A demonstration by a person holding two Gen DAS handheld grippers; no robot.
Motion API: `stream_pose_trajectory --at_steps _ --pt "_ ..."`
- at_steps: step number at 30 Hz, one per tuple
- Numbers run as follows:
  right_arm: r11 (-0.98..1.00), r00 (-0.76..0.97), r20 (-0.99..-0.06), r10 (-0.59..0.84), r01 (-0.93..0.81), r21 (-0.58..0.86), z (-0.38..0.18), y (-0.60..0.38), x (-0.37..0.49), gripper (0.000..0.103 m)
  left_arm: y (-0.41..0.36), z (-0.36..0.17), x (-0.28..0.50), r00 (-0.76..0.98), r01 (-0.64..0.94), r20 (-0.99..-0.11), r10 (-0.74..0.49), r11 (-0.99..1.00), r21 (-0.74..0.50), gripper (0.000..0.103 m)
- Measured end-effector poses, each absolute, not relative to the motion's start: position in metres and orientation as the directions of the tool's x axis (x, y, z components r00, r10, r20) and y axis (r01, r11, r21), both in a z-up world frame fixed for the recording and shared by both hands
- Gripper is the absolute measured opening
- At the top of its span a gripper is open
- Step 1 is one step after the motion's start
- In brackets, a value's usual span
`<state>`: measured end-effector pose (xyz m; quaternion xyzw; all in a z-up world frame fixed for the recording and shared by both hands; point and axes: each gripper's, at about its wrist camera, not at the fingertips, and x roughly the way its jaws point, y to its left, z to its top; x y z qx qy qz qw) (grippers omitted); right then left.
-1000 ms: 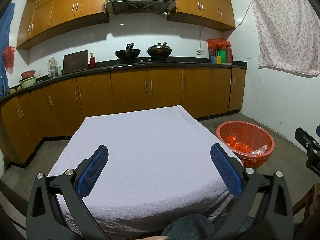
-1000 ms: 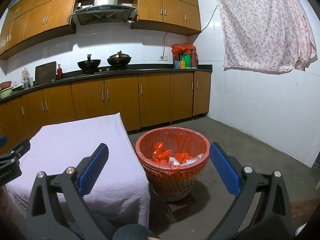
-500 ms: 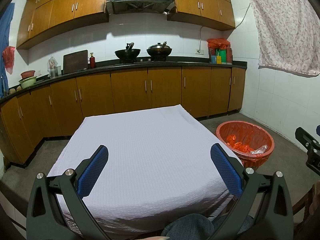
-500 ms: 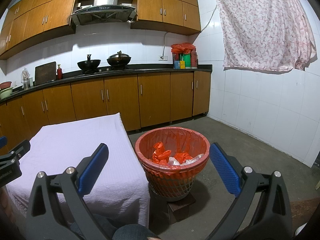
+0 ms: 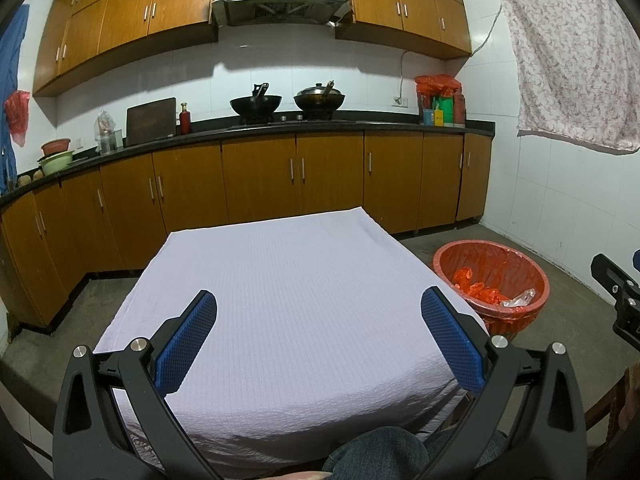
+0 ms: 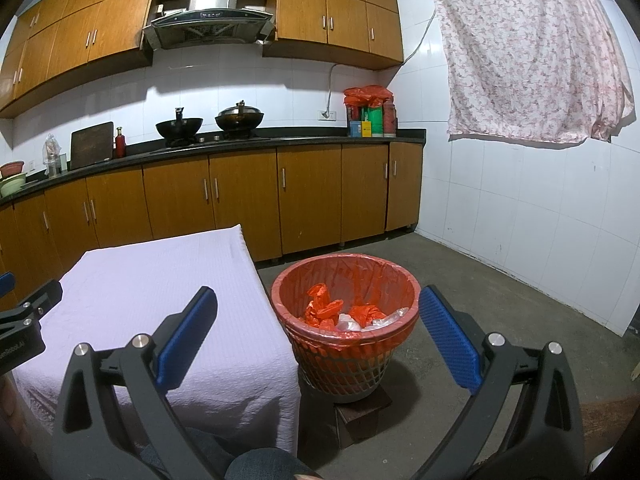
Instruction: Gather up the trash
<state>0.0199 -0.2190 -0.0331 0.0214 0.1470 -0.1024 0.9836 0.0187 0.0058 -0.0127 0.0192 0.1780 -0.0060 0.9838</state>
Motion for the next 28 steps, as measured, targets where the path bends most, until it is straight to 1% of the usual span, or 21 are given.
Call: stream_pose_trajectory --at_steps 28 --pt "0.978 0.935 -0.295 -0.196 0.209 0.013 -0.0319 -0.2183 0.0199 0.099 0.0076 -0.0199 0.0175 0.934 0.020 -0.357 -0.007 0.999 0.032 0.101"
